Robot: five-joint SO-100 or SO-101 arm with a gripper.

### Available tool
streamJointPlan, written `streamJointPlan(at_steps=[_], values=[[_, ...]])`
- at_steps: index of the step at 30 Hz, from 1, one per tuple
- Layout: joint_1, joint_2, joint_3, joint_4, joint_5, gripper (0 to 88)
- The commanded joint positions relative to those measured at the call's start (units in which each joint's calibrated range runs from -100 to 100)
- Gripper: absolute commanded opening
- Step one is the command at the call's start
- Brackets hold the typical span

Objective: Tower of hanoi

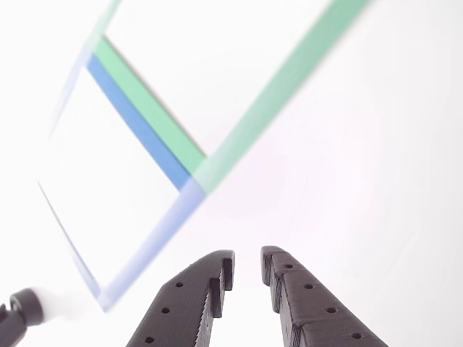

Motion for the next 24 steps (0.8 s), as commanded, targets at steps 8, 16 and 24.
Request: streamJointPlan(at_steps=[8, 16, 24], values=[[-0.5, 13.6, -32.9, 3.4, 29.6, 0.0], [3.5, 17.2, -49.7, 11.9, 57.5, 0.0], [8.5, 17.1, -56.1, 13.1, 104.9, 0.0]])
